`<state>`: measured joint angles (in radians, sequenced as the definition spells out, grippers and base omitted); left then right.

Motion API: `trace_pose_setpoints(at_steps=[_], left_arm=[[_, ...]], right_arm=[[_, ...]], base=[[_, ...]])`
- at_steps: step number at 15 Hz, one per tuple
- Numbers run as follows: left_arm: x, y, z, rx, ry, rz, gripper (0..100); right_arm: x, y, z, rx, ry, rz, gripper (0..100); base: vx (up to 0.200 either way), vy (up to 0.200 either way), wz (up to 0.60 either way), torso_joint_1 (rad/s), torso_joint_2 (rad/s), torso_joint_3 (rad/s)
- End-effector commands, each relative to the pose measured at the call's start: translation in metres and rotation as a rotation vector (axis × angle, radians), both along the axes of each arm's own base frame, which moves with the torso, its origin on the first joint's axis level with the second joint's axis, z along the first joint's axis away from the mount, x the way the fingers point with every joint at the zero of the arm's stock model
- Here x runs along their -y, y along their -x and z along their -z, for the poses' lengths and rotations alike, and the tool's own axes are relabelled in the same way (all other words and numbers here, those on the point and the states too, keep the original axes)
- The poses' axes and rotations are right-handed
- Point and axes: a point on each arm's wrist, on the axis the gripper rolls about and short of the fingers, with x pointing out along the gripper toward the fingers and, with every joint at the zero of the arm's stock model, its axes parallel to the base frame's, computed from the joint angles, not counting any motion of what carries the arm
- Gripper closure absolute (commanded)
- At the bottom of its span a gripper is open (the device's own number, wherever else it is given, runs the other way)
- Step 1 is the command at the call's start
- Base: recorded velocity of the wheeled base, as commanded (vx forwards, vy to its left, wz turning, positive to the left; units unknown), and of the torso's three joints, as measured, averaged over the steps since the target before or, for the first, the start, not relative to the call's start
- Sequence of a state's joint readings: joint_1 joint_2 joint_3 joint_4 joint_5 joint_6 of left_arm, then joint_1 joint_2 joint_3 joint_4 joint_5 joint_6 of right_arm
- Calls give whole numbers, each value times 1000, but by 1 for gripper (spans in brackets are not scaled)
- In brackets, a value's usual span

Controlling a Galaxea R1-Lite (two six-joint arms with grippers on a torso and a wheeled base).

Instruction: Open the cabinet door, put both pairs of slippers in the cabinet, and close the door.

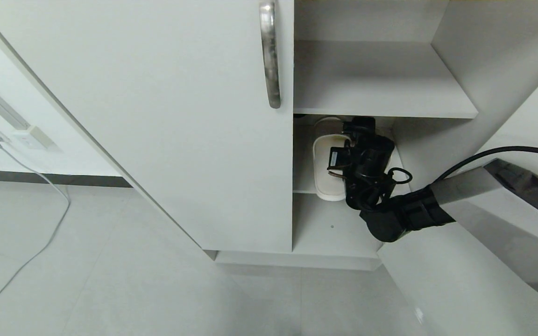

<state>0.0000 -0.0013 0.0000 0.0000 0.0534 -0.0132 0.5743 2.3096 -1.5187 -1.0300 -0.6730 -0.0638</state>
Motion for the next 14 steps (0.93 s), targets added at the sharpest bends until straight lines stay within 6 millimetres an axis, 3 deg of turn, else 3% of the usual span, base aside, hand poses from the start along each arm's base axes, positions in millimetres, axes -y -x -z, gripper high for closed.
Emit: trace_pose_setpoints(at_steps=[1, 14], left_arm=[[0, 0, 0, -1, 1, 0, 100], [0, 0, 0, -1, 1, -2, 100]], right_arm=[[0, -6, 5, -5, 3, 9, 100], [-1, -10, 15, -42, 27, 12, 100]], base=[[0, 0, 0, 0, 0, 0], [0, 0, 0, 0, 0, 0]])
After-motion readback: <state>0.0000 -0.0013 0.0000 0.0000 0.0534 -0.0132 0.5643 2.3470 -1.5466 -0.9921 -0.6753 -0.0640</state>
